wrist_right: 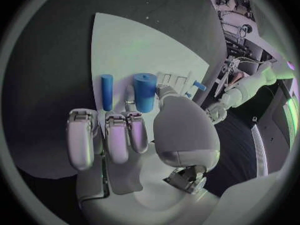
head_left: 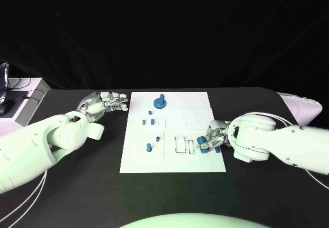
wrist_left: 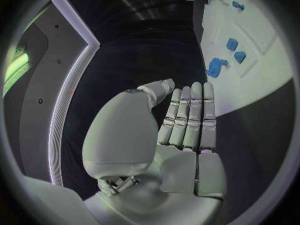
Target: Assemble the parts on the task board
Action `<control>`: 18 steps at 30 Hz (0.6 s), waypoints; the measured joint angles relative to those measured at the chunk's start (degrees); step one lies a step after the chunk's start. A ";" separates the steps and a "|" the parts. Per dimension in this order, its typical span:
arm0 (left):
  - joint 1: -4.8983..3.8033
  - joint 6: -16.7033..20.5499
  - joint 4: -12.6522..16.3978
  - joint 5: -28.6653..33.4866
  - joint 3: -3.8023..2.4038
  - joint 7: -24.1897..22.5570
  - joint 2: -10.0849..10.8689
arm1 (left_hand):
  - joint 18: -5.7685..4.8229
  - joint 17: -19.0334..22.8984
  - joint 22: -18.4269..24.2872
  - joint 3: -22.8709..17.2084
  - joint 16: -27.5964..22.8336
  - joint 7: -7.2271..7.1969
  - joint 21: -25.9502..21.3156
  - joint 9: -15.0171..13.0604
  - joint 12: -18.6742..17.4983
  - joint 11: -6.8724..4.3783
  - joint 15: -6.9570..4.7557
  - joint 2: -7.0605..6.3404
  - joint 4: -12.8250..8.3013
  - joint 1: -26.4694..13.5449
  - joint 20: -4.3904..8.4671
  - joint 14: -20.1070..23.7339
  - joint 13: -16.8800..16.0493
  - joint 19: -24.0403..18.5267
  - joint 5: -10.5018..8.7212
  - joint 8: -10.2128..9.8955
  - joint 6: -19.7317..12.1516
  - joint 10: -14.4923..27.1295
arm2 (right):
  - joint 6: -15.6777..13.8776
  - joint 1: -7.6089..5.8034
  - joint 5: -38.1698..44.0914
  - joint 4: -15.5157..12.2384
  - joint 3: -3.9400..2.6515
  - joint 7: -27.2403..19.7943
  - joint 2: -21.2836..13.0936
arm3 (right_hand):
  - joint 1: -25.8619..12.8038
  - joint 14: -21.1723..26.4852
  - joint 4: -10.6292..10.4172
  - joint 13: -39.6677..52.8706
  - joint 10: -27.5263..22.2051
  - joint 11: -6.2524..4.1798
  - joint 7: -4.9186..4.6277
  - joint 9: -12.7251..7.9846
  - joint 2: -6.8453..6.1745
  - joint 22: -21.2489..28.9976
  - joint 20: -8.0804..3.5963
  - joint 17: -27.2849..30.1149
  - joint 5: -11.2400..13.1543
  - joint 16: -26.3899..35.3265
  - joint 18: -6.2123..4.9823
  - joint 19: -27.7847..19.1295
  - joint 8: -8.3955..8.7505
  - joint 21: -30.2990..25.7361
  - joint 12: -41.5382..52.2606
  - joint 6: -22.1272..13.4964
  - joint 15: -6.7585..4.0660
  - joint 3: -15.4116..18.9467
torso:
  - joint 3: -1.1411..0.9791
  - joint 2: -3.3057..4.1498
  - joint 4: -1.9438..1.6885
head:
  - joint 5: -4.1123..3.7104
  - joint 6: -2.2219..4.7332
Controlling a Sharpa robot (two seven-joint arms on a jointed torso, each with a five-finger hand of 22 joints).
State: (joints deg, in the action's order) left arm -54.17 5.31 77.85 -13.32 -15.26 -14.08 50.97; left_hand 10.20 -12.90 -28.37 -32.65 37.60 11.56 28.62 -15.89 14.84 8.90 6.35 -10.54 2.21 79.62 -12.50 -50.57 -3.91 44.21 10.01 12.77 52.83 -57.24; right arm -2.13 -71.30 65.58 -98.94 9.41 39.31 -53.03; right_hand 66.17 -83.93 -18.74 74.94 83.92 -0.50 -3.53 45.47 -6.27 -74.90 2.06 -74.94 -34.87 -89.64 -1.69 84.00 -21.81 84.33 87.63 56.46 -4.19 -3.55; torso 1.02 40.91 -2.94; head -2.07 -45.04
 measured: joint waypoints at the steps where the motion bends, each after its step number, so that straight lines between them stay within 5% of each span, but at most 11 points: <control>1: 0.00 0.00 0.00 0.00 0.00 0.02 0.00 | 0.00 0.00 0.00 0.00 0.00 0.00 0.00 0.00 0.00 0.00 0.00 0.00 0.00 0.00 0.00 0.00 0.00 0.00 0.00 0.00 0.00 0.00 | -0.32 0.01 -0.12 -0.22 0.02 0.00 -0.19 | 0.00 0.00 -0.30 0.00 0.00 0.00 0.01 -0.20 0.00 0.00 0.00 0.00 -0.21 0.00 0.00 0.00 0.21 0.00 0.00 0.01 0.00 -0.30 | 0.00 0.00 0.00 | 0.02 0.00; 8: 0.00 0.00 -0.06 0.01 0.00 0.15 0.03 | -0.01 0.00 0.00 0.00 0.00 0.21 0.00 0.00 0.00 0.00 0.00 0.00 0.00 0.00 0.00 0.00 0.00 0.00 0.00 0.00 -0.21 0.00 | -2.03 -0.44 -2.26 -1.11 0.23 0.29 -0.92 | 0.29 0.00 -0.67 -0.01 0.00 0.00 0.03 -0.23 -0.29 0.00 0.00 0.00 -0.42 0.00 0.00 0.00 0.84 0.00 0.00 0.02 0.00 -1.00 | 0.01 0.00 0.00 | 0.24 0.20; 18: 0.00 -0.04 -0.14 0.03 0.00 0.45 0.03 | -0.01 0.00 0.05 0.00 0.00 0.21 -0.21 0.06 0.00 0.00 0.00 0.00 0.00 0.00 0.00 0.00 0.00 0.00 0.00 0.00 -0.21 0.00 | -4.14 -3.21 -8.29 -2.61 0.17 0.58 -0.46 | 0.29 0.00 -0.98 -0.02 0.00 0.00 0.03 0.18 -0.29 -0.05 0.00 0.01 -0.36 0.00 -0.01 0.00 0.74 0.26 0.00 0.02 0.00 -1.78 | 0.08 0.00 0.07 | 0.27 0.29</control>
State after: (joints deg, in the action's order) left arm -54.16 5.27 77.71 -13.29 -15.27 -13.63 51.00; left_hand 10.19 -12.89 -28.33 -32.65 37.60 11.77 28.41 -15.84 14.84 8.90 6.35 -10.54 2.21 79.63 -12.50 -50.57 -3.90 44.21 10.01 12.77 52.62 -57.24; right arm -6.27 -74.52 57.28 -101.55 9.59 39.89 -53.50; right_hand 66.46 -83.93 -19.72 74.93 83.92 -0.50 -3.50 45.65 -6.56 -74.95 2.06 -74.93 -35.24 -89.64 -1.69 84.00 -21.07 84.60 87.63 56.48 -4.19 -5.32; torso 1.10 40.91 -2.87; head -1.80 -44.76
